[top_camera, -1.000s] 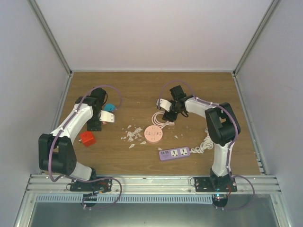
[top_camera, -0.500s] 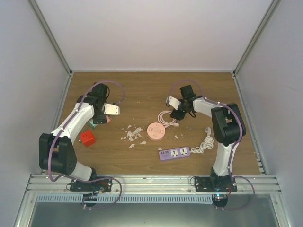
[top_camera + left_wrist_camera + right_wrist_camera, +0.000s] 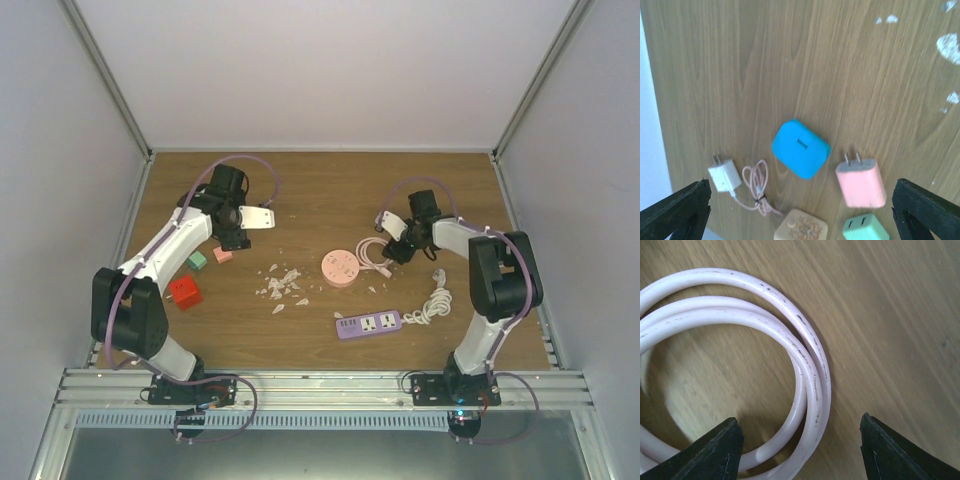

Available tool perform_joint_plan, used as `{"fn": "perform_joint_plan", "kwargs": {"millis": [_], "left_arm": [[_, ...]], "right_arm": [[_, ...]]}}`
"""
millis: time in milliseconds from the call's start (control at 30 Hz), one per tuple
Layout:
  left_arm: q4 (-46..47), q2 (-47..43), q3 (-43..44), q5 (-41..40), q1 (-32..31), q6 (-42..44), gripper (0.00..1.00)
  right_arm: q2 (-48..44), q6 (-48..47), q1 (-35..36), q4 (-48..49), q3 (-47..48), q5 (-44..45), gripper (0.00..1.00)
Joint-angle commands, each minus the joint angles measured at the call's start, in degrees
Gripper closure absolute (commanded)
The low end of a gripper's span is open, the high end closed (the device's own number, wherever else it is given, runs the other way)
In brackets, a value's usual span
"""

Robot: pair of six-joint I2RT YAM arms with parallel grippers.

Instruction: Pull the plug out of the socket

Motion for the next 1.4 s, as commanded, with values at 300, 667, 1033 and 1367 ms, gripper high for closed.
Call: {"fn": "perform_joint_plan", "kwargs": {"millis": [300, 667, 1033, 1367], "left_arm": [[3.67, 5.68, 5.68, 12.47, -3.64, -10.03, 0.01], [3.86, 8.72, 10.33, 24.11, -3.64, -19.41, 0.01], [0.89, 10.75, 17.33, 35.14, -0.1, -25.3, 0.01], [0.56, 11.59, 22.76, 50.21, 13.93, -33.2, 0.01]], "right_arm": [[-3.3, -5.27, -9.06, -3.74, -6.21, 4.7, 0.35], [-7.63, -5.21, -9.86, -8.34, -1.47, 0.68, 0.29], [-12.28, -1.65, -9.86, -14.99, 11.57, -7.67, 0.12], [-16.62, 3.25, -9.87, -11.27, 15.73, -14.87, 0.0]]}}
